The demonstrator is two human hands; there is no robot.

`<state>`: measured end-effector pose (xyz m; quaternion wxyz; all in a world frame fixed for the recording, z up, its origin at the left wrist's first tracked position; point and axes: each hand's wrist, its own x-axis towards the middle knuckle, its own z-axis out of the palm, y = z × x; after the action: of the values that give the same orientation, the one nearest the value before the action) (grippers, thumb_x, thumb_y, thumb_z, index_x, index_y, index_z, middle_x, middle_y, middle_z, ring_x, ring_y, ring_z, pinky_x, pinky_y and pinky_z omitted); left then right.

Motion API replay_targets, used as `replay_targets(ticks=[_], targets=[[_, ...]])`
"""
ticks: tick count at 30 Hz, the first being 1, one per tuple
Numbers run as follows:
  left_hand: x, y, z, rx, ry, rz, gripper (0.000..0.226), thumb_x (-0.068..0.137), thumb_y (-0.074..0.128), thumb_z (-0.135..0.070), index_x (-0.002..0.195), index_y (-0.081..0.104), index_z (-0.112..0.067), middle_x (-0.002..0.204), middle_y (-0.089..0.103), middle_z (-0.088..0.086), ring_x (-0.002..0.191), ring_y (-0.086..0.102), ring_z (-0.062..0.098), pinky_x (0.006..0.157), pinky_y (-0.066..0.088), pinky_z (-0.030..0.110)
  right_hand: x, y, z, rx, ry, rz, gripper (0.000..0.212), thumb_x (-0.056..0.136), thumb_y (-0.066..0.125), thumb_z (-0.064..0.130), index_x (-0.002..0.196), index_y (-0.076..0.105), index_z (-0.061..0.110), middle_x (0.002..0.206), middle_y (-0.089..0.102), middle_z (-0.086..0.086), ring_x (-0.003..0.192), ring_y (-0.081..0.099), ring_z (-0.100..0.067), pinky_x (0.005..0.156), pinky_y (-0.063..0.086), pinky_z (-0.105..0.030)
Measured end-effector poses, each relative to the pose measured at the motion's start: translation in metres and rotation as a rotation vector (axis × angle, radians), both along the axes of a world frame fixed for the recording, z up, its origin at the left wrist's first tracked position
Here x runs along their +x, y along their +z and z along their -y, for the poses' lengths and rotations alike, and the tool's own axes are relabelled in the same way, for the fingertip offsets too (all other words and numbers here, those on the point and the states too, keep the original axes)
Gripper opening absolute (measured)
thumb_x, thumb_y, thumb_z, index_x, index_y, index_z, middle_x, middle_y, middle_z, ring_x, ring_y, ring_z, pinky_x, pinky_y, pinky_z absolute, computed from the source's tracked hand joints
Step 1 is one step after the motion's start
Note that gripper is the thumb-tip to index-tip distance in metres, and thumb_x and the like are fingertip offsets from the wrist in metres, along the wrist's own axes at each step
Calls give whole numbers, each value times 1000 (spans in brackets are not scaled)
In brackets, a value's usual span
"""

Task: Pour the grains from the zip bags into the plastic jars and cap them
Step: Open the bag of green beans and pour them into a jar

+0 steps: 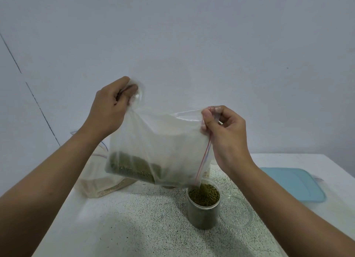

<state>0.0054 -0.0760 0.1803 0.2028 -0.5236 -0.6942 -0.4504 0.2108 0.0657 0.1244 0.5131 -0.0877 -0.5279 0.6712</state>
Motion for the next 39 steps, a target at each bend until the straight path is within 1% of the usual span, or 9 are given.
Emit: replay_targets(ticks=[2, 7, 15, 19, 23, 27, 31, 34, 39], targets=[[0, 1, 0, 2, 3, 2, 37, 106, 49, -14, 75, 33, -3, 66, 28, -3, 61, 23, 11, 53, 22, 22, 0, 0, 0, 0, 9, 2, 12, 93, 66, 0, 84, 64, 7, 73, 61, 6, 62, 56, -9, 63, 51, -20], [-1, 2, -1, -10, 14, -12, 36, 106, 49, -14, 75, 33, -2, 74, 30, 11, 61, 23, 11, 53, 22, 23, -3, -2, 0, -29, 24, -3, 14, 94, 66, 0, 82, 64, 8, 73, 61, 6, 60, 56, -8, 63, 51, -19], [-3, 3, -1, -14, 23, -18, 35, 106, 49, -12, 75, 34, -2, 75, 31, 11, 60, 23, 11, 53, 22, 22, -6, -4, 0, -34, 44, -10, 22, 93, 66, -1, 77, 62, 12, 72, 62, 8, 62, 55, -9, 65, 51, -20], [-2, 5, -1, -12, 21, -22, 35, 105, 49, -11, 75, 33, -2, 75, 30, 12, 64, 24, 20, 53, 23, 21, -7, -4, 0, -34, 39, -1, 20, 94, 65, -1, 78, 62, 11, 71, 62, 9, 61, 55, -8, 64, 52, -19], [-3, 6, -1, -8, 20, -24, 35, 105, 49, -11, 75, 33, -2, 73, 30, 10, 61, 23, 12, 53, 23, 21, -7, -2, 0, -31, 31, -2, 17, 94, 65, -1, 80, 63, 9, 71, 62, 9, 61, 55, -8, 64, 51, -19], [-2, 7, -2, 7, 16, -2, 35, 105, 49, -11, 75, 32, -5, 66, 30, -5, 60, 24, 9, 52, 24, 20, -6, 0, 0, -25, 17, -4, 13, 94, 65, 0, 83, 64, 7, 75, 60, 4, 61, 55, -8, 63, 51, -19], [2, 10, -2, 10, 13, -23, 35, 105, 48, -10, 75, 32, -3, 70, 29, 7, 61, 23, 10, 53, 23, 21, -5, 1, -2, -14, 9, -10, 13, 94, 65, 0, 83, 63, 5, 75, 59, 3, 61, 53, -8, 64, 51, -19], [3, 9, -2, 6, 4, -30, 35, 105, 49, -10, 75, 34, -1, 73, 29, 12, 63, 23, 17, 54, 23, 22, -3, 1, -2, 5, 4, -2, 13, 94, 65, 0, 82, 63, 6, 75, 59, 5, 62, 54, -8, 65, 51, -19], [2, 5, -2, -31, -15, -21, 35, 105, 49, -9, 75, 33, -4, 66, 26, -2, 61, 22, 11, 54, 22, 22, 0, -1, -3, -4, -4, 11, 13, 95, 65, 0, 83, 64, 6, 75, 60, 5, 62, 54, -8, 65, 51, -19]])
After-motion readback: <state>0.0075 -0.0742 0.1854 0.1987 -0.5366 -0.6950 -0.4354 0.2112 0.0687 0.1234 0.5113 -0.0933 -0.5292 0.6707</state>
